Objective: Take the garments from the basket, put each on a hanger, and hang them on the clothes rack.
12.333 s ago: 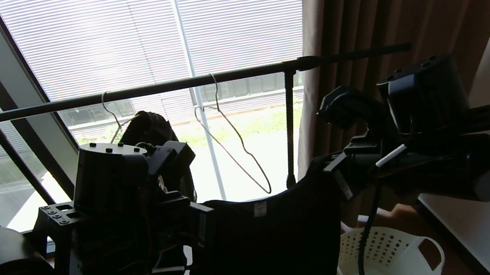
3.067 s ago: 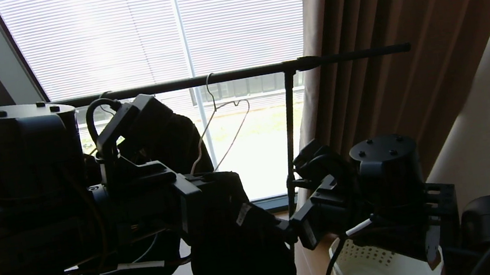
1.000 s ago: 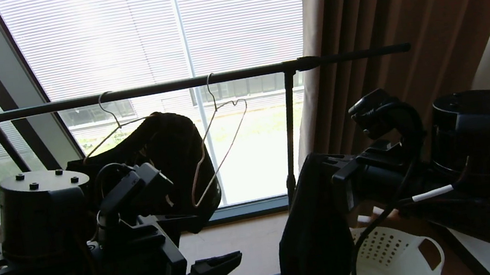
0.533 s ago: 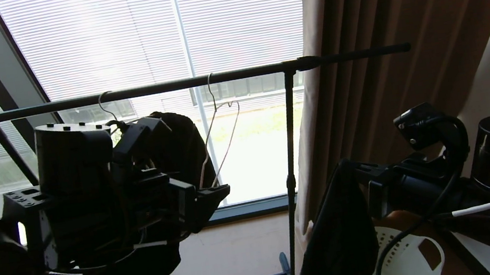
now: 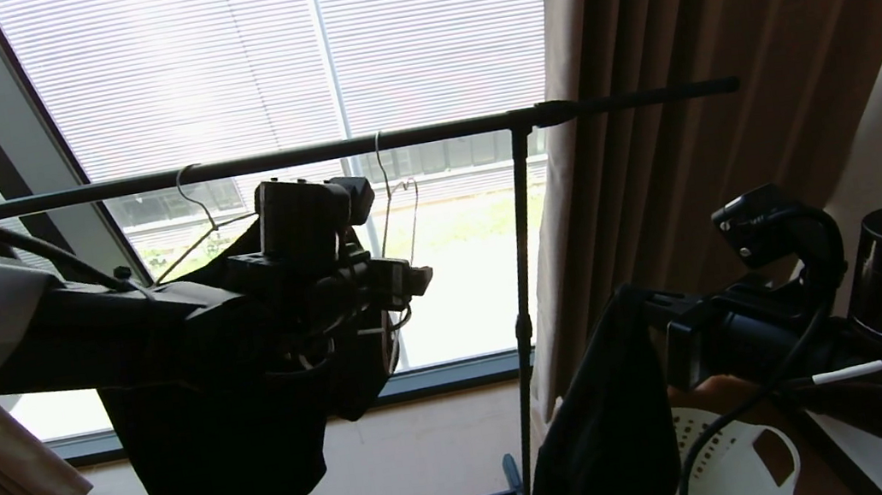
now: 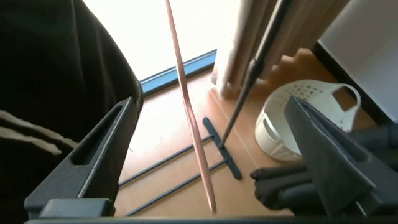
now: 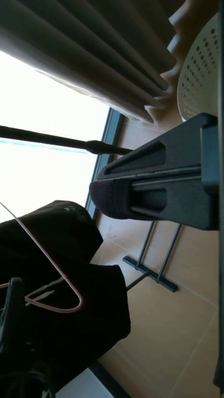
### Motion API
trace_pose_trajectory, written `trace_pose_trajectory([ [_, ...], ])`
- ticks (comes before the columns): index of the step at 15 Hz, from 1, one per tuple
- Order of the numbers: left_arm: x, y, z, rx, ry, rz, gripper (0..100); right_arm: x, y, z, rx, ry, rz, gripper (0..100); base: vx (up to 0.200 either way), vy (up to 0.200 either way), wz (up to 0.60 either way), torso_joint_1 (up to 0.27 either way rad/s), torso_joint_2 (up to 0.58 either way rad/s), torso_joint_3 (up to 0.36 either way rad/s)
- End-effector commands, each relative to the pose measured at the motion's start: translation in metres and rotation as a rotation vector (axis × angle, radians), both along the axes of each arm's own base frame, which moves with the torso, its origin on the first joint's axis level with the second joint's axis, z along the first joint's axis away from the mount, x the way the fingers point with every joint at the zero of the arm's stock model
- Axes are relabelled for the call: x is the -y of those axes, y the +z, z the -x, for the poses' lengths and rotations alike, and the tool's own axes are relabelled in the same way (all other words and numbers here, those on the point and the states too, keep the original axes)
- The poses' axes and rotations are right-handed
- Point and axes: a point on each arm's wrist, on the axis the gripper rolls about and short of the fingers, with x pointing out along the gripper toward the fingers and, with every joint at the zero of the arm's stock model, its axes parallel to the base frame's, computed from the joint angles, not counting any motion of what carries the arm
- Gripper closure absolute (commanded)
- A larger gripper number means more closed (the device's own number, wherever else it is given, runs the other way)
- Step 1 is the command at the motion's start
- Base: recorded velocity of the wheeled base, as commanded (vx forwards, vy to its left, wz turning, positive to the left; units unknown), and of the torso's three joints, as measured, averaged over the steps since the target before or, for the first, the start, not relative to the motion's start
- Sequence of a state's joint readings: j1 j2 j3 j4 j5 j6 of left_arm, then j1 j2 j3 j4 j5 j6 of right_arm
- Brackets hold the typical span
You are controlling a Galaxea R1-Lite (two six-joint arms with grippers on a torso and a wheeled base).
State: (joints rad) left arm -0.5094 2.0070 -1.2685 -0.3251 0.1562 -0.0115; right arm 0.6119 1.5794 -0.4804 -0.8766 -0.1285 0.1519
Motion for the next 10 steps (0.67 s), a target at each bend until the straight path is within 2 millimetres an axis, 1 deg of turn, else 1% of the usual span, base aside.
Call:
trace_pose_trajectory([
  [1, 0.0085, -0.0281, -0.0271, -0.03, 0.034, -0.027, 0, -0.0006, -0.0017, -0.0008, -0.006, -0.001, 0.002, 100, 0.0, 0.0, 0.0, 0.0, 0.0, 0.0],
  [5, 0.0082, -0.0309, -0.0341, -0.025, 0.053, -0.03, 0, -0.0009, -0.0024, -0.0012, -0.008, 0.001, 0.004, 100, 0.0, 0.0, 0.0, 0.0, 0.0, 0.0],
  [10, 0.0071, -0.0293, -0.0349, -0.019, 0.056, -0.027, 0, -0.002, -0.0061, -0.0028, -0.02, 0.001, 0.01, 100, 0.0, 0.0, 0.0, 0.0, 0.0, 0.0],
])
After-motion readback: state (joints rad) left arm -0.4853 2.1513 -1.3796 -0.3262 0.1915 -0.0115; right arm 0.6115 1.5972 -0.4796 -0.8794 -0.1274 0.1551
